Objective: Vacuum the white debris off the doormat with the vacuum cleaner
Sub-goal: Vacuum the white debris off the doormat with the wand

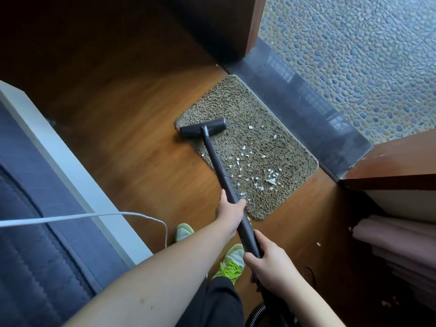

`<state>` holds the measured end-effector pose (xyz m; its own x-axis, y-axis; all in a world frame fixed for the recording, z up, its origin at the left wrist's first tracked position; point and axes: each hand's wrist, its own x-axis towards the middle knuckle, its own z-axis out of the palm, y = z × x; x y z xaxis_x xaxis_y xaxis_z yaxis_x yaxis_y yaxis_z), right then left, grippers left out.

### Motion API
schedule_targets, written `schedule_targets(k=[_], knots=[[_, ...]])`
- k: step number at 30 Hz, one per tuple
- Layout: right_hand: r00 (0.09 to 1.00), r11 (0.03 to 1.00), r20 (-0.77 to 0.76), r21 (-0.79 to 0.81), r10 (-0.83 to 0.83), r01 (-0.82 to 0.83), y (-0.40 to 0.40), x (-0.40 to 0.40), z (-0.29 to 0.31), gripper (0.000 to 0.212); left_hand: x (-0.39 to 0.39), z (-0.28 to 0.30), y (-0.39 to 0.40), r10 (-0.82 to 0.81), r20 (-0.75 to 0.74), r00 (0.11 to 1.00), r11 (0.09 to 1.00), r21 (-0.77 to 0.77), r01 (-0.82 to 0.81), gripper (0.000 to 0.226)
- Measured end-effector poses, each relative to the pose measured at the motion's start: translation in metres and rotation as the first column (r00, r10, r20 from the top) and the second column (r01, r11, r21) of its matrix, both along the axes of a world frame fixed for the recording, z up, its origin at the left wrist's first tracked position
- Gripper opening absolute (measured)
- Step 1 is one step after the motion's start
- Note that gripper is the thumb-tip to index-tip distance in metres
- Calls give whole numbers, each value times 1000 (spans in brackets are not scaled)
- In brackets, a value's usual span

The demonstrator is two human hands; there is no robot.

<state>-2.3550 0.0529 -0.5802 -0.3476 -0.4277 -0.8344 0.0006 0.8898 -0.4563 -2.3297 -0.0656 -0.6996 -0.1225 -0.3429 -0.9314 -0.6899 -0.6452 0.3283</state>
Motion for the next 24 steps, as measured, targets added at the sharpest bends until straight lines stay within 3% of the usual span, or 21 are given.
schedule_targets(k=[5,10,18,24], knots=[[999,1000,26,-4,25,-25,-31,-5,-4,21,-1,-5,-29,32,19,999,999,-35,-31,93],[998,998,11,7,62,-62,-49,-11,-5,14,-3,1,-47,69,8,998,997,-35,-69,79],[995,994,0,61,96,-96,-34,-17,4,26,-8,7,-27,62,-3,998,998,21,-62,93],[997,996,17,59,72,-73,-11,-11,15,18,-4,6,0,49,-5,999,998,46,-49,94]])
